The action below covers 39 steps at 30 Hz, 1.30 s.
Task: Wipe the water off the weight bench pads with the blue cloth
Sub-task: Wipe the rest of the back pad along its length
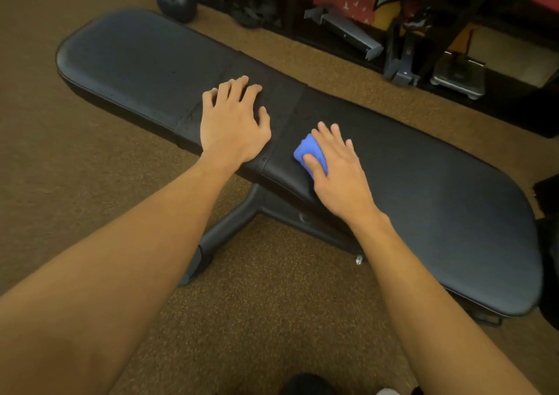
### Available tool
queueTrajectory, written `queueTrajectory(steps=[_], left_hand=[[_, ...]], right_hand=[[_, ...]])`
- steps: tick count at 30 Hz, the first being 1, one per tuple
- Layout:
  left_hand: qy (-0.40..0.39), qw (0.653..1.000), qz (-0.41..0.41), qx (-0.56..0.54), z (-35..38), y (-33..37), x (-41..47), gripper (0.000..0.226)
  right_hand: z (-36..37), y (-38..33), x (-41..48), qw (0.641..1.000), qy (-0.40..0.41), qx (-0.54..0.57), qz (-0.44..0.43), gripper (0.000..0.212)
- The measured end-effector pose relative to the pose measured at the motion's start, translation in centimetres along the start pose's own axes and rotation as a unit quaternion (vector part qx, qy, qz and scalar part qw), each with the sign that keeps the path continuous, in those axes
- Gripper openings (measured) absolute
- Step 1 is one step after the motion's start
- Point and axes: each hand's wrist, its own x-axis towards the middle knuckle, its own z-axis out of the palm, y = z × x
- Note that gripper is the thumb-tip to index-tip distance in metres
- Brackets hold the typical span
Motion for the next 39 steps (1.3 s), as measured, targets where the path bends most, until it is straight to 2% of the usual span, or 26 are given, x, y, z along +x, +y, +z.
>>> queueTrajectory(steps=[2,6,8,14,16,20,22,29,31,36,39], left_hand=[[-0.002,1.0,0.004,0.0,0.0,0.0,0.0,0.057],[0.004,1.0,0.008,-0.001,0.1,-0.1,-0.2,0.055],[0.007,1.0,0.004,-0.004,0.1,-0.1,-0.2,0.055],[0.005,1.0,0.002,-0.004,0.1,0.0,-0.1,0.054],[0.008,1.0,0.0,-0.005,0.1,-0.1,-0.1,0.054],[0.01,1.0,-0.001,-0.008,0.1,0.0,-0.1,0.053],[0.012,1.0,-0.002,-0.009,0.1,0.0,-0.1,0.053],[0.01,1.0,-0.002,-0.012,-0.2,-0.1,0.0,0.053],[0.008,1.0,-0.001,-0.013,-0.1,-0.1,-0.1,0.052],[-0.009,1.0,0.006,-0.001,-0.1,0.1,0.3,0.051],[-0.024,1.0,0.003,0.008,-0.3,0.7,0.7,0.053]], right_hand=[[0.9,-1.7,1.4,0.999,0.015,-0.011,0.025,0.057],[0.7,-2.5,0.4,0.994,-0.044,0.004,-0.103,0.058],[-0.1,-1.1,-0.3,0.988,-0.067,-0.001,-0.136,0.058],[0.5,-1.9,4.3,1.0,-0.024,0.008,0.001,0.058],[0.6,-2.6,3.9,0.999,-0.03,0.005,-0.009,0.059],[0.7,-3.3,-0.7,0.993,-0.058,-0.016,-0.106,0.061],[0.9,-3.0,-1.2,0.99,-0.068,-0.027,-0.124,0.061],[1.0,-2.9,5.2,0.999,-0.038,-0.004,-0.011,0.059],[1.0,-3.5,4.0,0.999,-0.041,0.002,-0.022,0.06],[1.1,-3.1,-2.1,0.989,-0.055,-0.044,-0.128,0.062],[0.4,-1.8,0.1,0.996,-0.05,-0.042,-0.068,0.062]])
